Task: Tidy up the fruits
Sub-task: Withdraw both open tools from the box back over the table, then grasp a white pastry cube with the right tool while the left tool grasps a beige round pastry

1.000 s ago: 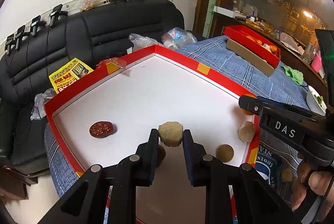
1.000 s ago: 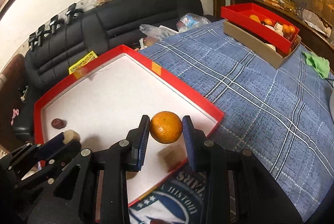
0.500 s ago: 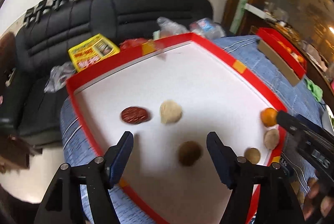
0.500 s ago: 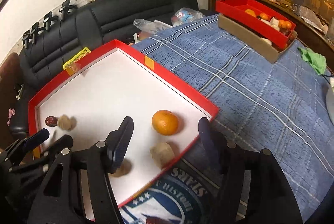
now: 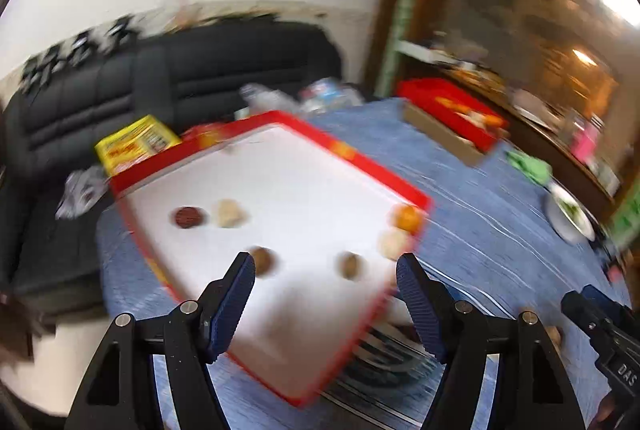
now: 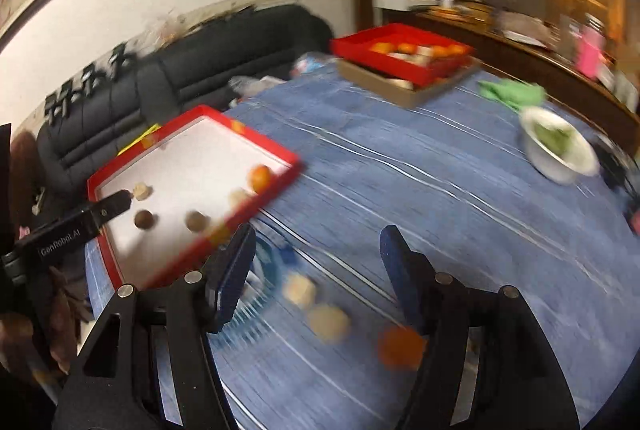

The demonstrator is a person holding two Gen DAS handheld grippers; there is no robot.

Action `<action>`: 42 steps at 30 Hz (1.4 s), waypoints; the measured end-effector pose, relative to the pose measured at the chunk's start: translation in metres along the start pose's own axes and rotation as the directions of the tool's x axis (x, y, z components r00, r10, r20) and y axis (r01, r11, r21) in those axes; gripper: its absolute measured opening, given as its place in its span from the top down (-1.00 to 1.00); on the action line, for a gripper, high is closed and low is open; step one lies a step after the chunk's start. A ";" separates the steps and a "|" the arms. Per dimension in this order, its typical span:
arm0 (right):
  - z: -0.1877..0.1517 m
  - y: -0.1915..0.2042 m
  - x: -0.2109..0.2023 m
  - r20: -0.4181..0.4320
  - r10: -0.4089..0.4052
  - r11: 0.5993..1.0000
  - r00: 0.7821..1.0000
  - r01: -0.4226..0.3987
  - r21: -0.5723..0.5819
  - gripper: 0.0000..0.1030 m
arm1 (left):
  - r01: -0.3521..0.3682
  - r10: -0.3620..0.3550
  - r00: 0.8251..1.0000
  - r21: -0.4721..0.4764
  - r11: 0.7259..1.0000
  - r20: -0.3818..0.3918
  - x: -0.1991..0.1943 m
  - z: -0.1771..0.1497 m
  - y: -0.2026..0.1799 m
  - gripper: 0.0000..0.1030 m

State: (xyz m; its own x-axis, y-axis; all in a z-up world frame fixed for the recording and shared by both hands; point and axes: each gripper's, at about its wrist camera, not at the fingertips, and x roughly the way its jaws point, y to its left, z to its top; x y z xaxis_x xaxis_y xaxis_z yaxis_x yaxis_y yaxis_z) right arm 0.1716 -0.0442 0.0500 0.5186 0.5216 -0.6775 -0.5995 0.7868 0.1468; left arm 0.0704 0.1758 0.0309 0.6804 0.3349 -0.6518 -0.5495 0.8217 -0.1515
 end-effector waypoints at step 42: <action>-0.075 -0.066 0.027 -0.164 -0.120 0.990 0.979 0.130 0.051 0.38 | 0.173 -0.121 0.975 0.296 0.939 -0.186 0.025 -0.078 -0.103 -0.38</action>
State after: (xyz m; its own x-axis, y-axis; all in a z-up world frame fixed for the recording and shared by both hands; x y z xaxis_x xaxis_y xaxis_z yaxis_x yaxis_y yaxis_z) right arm 0.1795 -0.1071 -0.0326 0.4799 0.3623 -0.7990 -0.4954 0.8636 0.0941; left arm 0.1060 0.0637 -0.0279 0.6395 0.1413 -0.7557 -0.2546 0.9664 -0.0348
